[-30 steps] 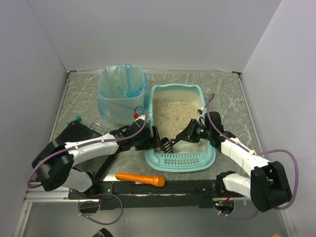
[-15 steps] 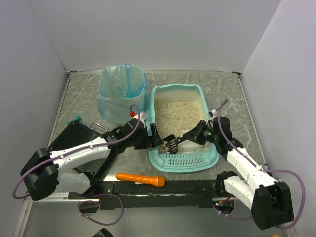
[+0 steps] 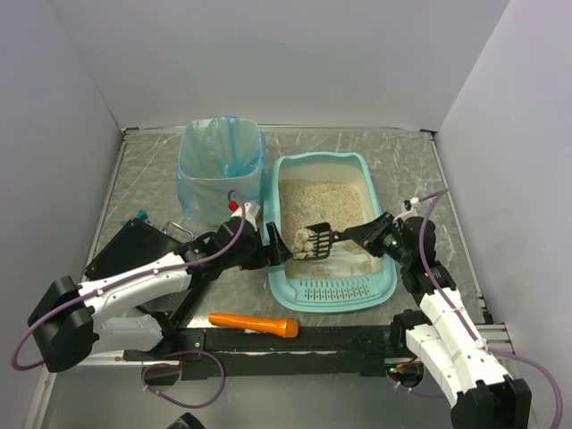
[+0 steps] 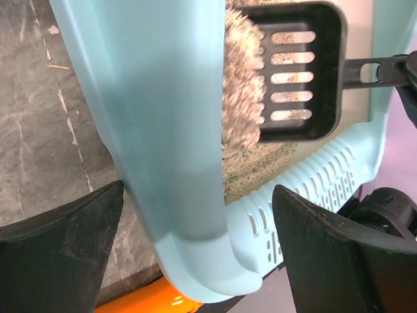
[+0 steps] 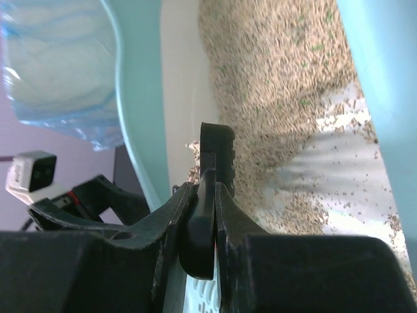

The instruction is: Clean the litter box

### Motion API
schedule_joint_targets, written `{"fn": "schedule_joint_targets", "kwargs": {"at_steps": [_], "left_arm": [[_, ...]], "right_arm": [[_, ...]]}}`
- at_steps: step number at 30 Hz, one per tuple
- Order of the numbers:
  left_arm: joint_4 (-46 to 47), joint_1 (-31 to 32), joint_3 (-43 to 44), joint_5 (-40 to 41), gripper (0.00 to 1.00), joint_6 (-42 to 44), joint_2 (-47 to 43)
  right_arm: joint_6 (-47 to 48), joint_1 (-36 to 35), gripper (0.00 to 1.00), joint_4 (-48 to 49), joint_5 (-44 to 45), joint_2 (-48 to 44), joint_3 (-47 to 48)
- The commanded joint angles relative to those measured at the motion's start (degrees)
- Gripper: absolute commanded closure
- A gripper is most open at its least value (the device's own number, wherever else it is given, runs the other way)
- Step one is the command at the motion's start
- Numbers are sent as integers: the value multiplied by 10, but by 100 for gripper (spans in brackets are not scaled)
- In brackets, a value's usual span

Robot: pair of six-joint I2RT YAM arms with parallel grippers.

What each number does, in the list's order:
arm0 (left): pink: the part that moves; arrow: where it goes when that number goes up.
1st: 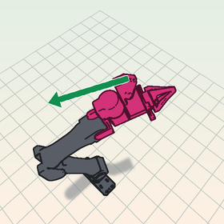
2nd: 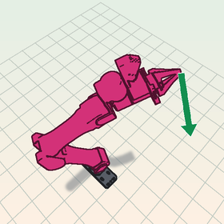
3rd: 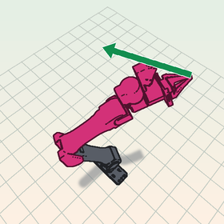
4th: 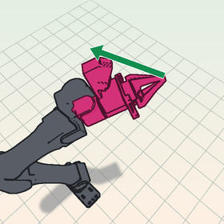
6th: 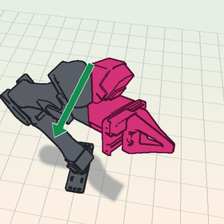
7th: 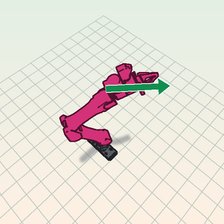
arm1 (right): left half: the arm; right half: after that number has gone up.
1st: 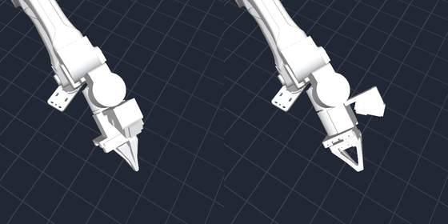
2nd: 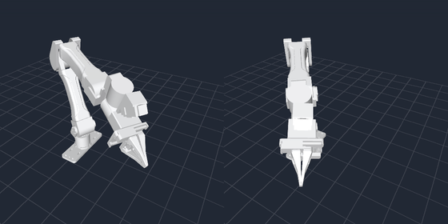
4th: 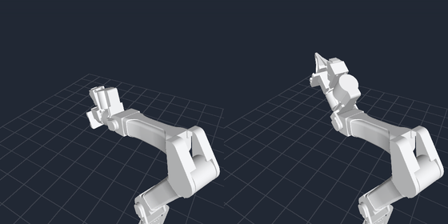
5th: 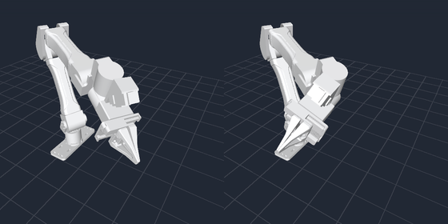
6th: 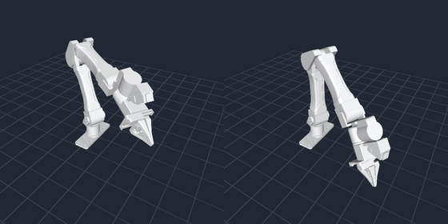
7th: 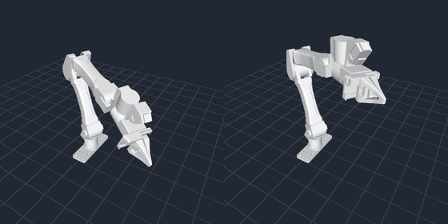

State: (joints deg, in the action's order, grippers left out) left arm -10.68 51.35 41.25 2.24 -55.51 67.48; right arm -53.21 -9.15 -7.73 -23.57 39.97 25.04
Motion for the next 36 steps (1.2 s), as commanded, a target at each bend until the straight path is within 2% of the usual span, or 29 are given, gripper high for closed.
{"fn": "schedule_joint_targets", "kwargs": {"at_steps": [1,11,16,19,22,23,36], "left_arm": [[38,2,-5,14,1,-14,-38],[43,2,-20,29,1,-20,-80],[48,2,-25,36,1,-23,-96],[41,2,-21,43,1,-23,-97],[39,2,-19,42,1,-24,-95],[42,2,-20,40,1,-24,-95],[49,2,-27,43,1,-36,-96]], "right_arm": [[-38,21,100,24,13,-40,-1],[-128,73,100,74,-1,-105,-54],[-211,89,100,192,-26,-136,-106],[-232,112,100,208,-45,-139,-108],[-273,120,100,270,-53,-147,-128],[-291,121,100,306,-53,-152,-133],[-380,135,100,392,17,-161,-143]]}}
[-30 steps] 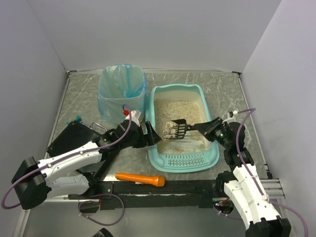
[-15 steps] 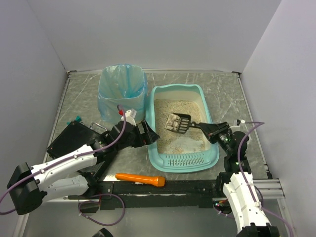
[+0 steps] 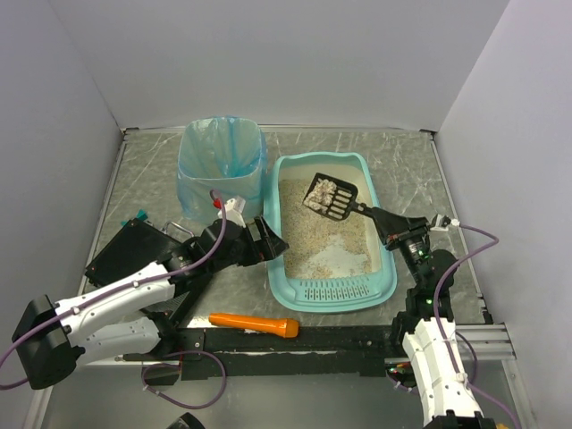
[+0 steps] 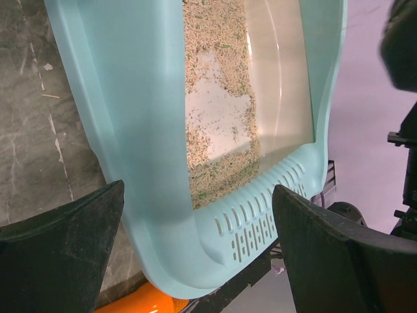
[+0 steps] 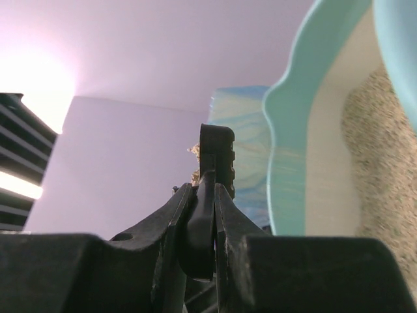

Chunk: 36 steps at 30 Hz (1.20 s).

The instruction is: Clean the litter box

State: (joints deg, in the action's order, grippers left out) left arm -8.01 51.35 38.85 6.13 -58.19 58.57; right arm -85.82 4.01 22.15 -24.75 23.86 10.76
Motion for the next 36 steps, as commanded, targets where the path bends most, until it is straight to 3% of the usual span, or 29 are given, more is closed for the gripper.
{"fn": "schedule_joint_targets", "kwargs": {"at_steps": [1,3,7,10,14,20,24,26,29,32,34,36], "left_arm": [[26,2,-3,0,1,-10,-6],[33,2,-8,-7,1,-15,-4],[44,2,-12,-16,1,-17,-2],[41,2,-8,-15,1,-17,7],[43,2,-6,-23,1,-21,15],[44,2,-1,-34,1,-19,33],[58,2,-11,-36,1,-25,31],[43,2,-3,-32,1,-20,33],[44,2,-5,-28,1,-24,30],[50,2,-10,-34,1,-24,30],[39,2,-4,-28,1,-22,31],[43,2,-9,-26,1,-25,32]], "right_arm": [[-58,3,100,98,27,1,0],[-72,6,100,112,35,-8,-13],[-45,2,100,38,43,-17,17],[-72,7,100,63,32,-12,0],[-76,3,100,-40,57,-18,2],[-99,11,100,19,36,30,-14],[-97,2,100,112,-54,106,-8],[-134,20,100,189,-43,121,-41],[-32,-29,100,90,-31,140,33],[-35,14,100,115,-42,118,16],[-23,21,100,51,7,73,13],[12,8,100,25,-19,67,31]]}}
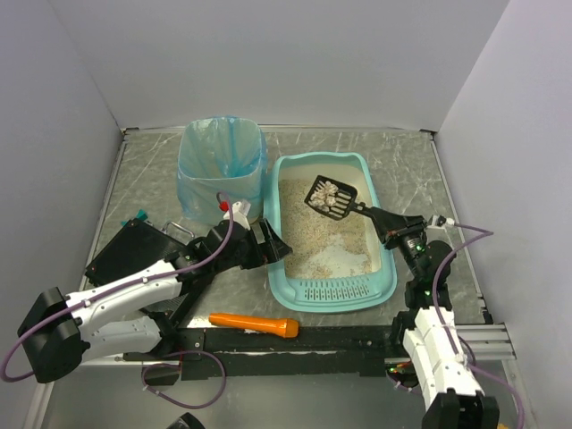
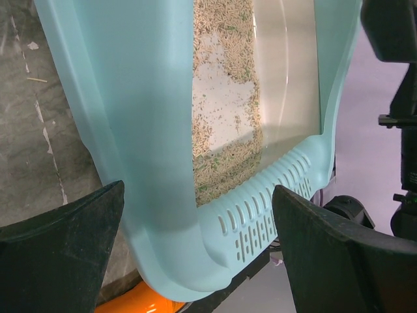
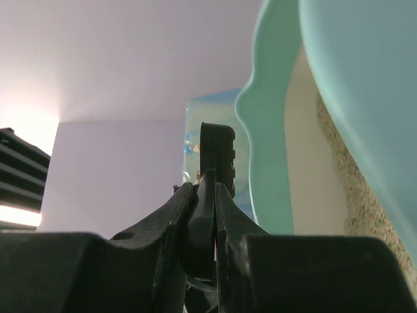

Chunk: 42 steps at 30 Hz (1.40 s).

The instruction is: Clean the litter box

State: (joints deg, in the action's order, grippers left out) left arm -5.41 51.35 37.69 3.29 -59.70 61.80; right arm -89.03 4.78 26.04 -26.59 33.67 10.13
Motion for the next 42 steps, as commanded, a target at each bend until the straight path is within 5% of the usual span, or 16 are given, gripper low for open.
{"fn": "schedule_joint_targets", "kwargs": {"at_steps": [1,5,8,11,22,31,35,38,42], "left_arm": [[20,2,2,-1,1,-8,0],[8,2,14,-4,1,-5,11],[16,2,11,-7,1,-6,12],[14,2,16,-9,1,0,17],[8,2,12,8,1,-2,6],[14,2,8,4,1,-5,10],[13,2,10,1,1,-2,12],[9,2,13,0,1,5,11],[10,2,12,2,1,6,4]], "right_arm": [[43,4,100,-10,-12,-33,39],[15,44,100,-27,16,-74,15],[34,28,100,-15,-55,-23,42],[-30,39,100,58,-18,-11,-2],[73,27,100,-93,13,-41,78],[25,11,100,13,-9,-8,36],[83,4,100,-107,1,-4,96],[92,-13,100,-48,-16,-8,89],[120,7,100,-157,46,-33,111]]}}
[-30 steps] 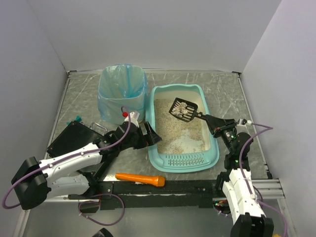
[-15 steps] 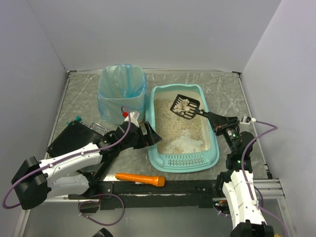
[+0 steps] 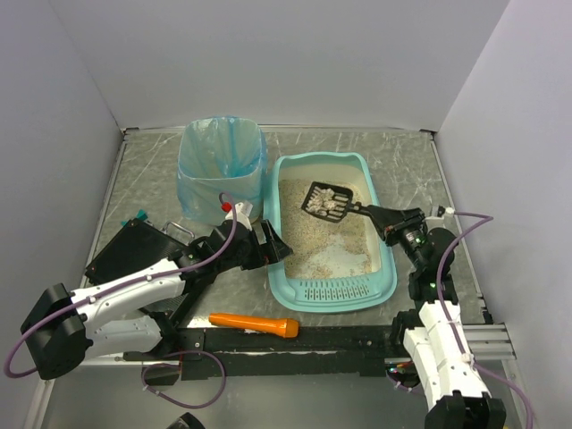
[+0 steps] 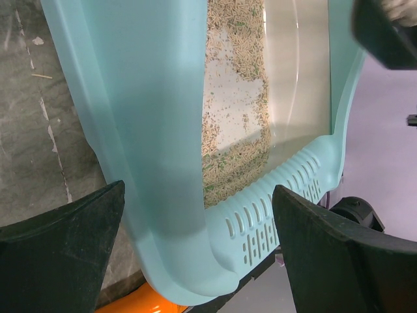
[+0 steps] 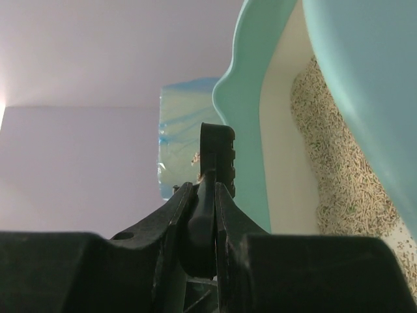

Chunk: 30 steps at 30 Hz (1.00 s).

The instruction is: Clean the litter box

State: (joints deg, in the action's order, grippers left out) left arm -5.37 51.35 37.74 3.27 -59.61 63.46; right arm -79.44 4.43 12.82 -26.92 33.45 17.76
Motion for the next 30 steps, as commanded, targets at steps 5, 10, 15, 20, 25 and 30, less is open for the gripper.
{"fn": "schedule_joint_targets", "kwargs": {"at_steps": [5,10,15,20,25,30], "left_arm": [[5,2,9,18,3,1,-15],[-4,1,12,21,3,3,-11],[7,2,1,19,3,-1,-21],[-3,2,3,28,3,1,-25],[1,2,1,30,3,2,-30],[-10,1,-7,39,3,-2,-42]], "right_arm": [[23,-4,100,1,-18,17,34],[12,-16,100,77,-41,22,34],[41,-29,100,56,-6,7,38],[35,-19,100,22,24,-14,30],[40,-29,100,3,1,13,46],[60,-42,100,42,-24,35,66]]}}
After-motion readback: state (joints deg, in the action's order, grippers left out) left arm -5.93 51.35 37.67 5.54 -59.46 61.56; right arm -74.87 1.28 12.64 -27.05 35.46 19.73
